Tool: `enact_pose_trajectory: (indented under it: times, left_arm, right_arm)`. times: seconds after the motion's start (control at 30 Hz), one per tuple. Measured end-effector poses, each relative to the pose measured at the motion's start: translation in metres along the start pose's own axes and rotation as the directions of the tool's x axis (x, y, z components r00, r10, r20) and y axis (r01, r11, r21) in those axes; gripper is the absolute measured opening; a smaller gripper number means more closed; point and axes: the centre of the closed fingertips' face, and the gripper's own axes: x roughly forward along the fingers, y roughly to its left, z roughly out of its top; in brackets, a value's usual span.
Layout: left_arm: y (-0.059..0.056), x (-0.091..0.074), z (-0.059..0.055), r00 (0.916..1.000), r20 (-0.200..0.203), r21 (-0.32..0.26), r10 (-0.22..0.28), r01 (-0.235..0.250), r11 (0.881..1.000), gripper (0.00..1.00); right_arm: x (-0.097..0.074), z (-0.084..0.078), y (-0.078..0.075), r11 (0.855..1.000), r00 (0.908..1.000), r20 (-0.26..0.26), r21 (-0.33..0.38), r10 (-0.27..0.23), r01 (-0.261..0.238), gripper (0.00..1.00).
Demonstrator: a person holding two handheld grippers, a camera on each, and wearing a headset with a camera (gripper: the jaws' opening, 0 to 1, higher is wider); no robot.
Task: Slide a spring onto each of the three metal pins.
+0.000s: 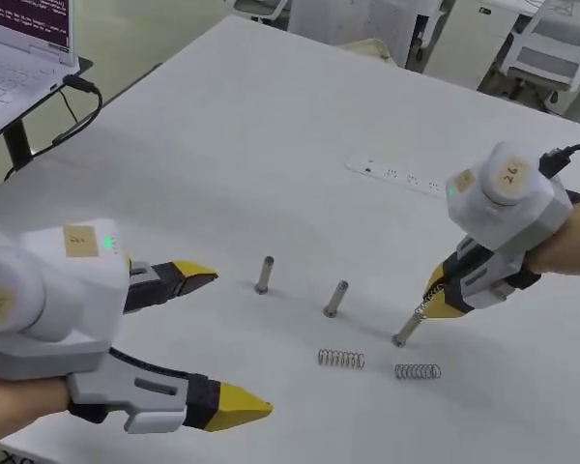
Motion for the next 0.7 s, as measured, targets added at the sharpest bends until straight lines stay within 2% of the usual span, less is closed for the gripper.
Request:
enact_pose_trajectory:
  times: [0.7]
  left_arm:
    - [0.001,-0.002,-0.003,1.0,-0.004,-0.006,0.0,0.0,1.0,0.79]
  right_arm:
    - [0.017,-0.002,0.003,1.0,0.9998,0.001,0.011,0.019,-0.019,0.08]
